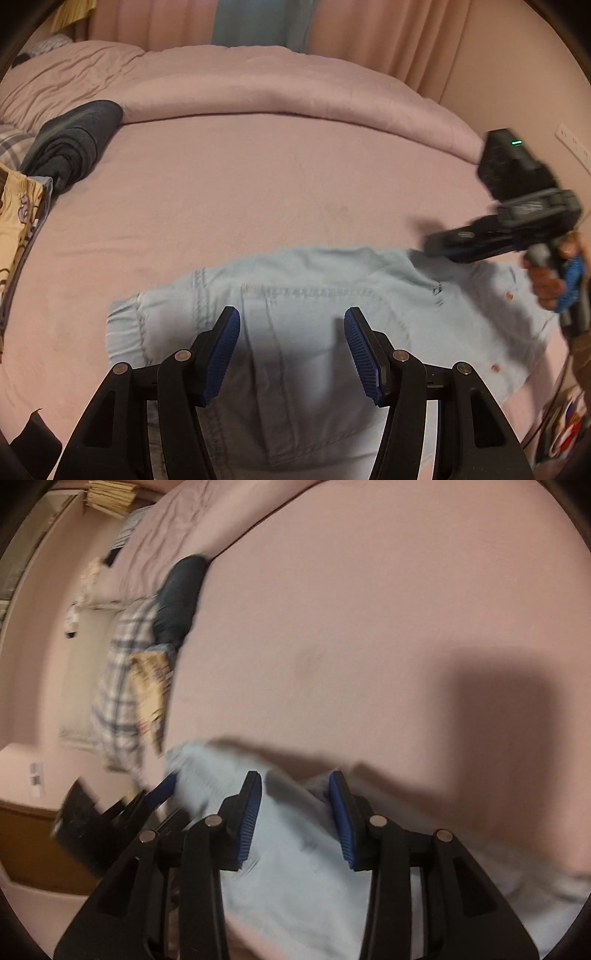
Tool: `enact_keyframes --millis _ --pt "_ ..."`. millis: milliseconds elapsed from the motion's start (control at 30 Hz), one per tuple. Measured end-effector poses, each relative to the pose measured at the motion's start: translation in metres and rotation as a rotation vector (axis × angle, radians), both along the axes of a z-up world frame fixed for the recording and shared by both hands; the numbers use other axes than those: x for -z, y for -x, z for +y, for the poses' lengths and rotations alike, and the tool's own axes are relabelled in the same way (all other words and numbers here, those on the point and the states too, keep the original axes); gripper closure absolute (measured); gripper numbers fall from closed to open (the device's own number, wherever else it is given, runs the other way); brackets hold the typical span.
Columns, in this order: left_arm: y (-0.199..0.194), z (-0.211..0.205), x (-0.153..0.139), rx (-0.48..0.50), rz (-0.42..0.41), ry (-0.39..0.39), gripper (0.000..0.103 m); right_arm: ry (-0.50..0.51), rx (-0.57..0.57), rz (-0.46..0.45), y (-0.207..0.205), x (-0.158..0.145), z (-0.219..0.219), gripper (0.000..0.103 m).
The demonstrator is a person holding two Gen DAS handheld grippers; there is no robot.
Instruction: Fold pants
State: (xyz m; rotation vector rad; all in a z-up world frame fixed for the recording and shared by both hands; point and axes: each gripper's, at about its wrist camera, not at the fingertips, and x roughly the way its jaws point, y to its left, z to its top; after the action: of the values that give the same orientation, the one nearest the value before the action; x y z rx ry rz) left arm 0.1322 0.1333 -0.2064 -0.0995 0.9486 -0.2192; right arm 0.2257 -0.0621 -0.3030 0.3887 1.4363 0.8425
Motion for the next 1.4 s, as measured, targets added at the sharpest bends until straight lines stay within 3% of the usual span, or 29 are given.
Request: enact_keyframes --millis 133,267,400,467,533,600,667,767,867,1000,1067,1200,1267,1400 --pt "0.018 0.005 0.013 0.014 -0.009 -0.037 0.044 -0.064 -0.136 -0.059 0.052 -0.014 -0.004 0.065" --pt "0.024 0.005 0.023 0.014 -0.008 -0.03 0.044 0.049 -0.263 -0.077 0.09 0.007 0.009 0.065" --pt "0.023 0.006 0.023 0.005 -0.002 -0.019 0.044 0.015 -0.173 -0.06 0.084 0.007 0.004 0.065" --pt "0.023 0.008 0.023 0.01 -0.005 -0.013 0.044 -0.054 -0.154 -0.129 0.081 -0.017 0.002 0.065" --pt "0.025 0.011 0.025 0.014 -0.006 -0.01 0.044 -0.064 -0.117 -0.202 0.07 -0.034 -0.001 0.065" --pt "0.028 0.014 0.026 0.01 -0.008 -0.003 0.044 -0.035 -0.046 -0.239 0.048 -0.041 -0.004 0.065" --pt "0.032 0.015 0.026 0.009 -0.013 -0.003 0.044 0.013 -0.012 -0.214 0.025 -0.028 -0.005 0.065" --pt "0.035 0.016 0.026 0.009 -0.016 0.0 0.044 0.187 -0.001 -0.186 0.002 -0.002 0.0 0.079" --pt "0.035 0.016 0.026 0.012 -0.016 0.0 0.044 0.198 -0.079 -0.189 0.01 -0.001 0.008 0.085" --pt "0.034 0.015 0.027 0.011 -0.017 -0.001 0.044 0.202 -0.316 -0.244 0.066 -0.002 0.031 0.087" --pt "0.035 0.013 0.027 0.009 -0.016 -0.009 0.044 0.204 -0.326 -0.238 0.075 0.006 0.037 0.086" --pt "0.035 0.013 0.026 0.007 -0.014 -0.005 0.044 0.104 -0.214 -0.204 0.068 0.012 0.024 0.084" --pt "0.035 0.013 0.026 0.01 -0.013 -0.005 0.044 0.021 -0.168 -0.184 0.064 0.011 0.012 0.071" --pt "0.035 0.012 0.026 0.013 -0.012 -0.007 0.044 -0.132 -0.084 -0.081 0.054 0.011 0.006 0.067"
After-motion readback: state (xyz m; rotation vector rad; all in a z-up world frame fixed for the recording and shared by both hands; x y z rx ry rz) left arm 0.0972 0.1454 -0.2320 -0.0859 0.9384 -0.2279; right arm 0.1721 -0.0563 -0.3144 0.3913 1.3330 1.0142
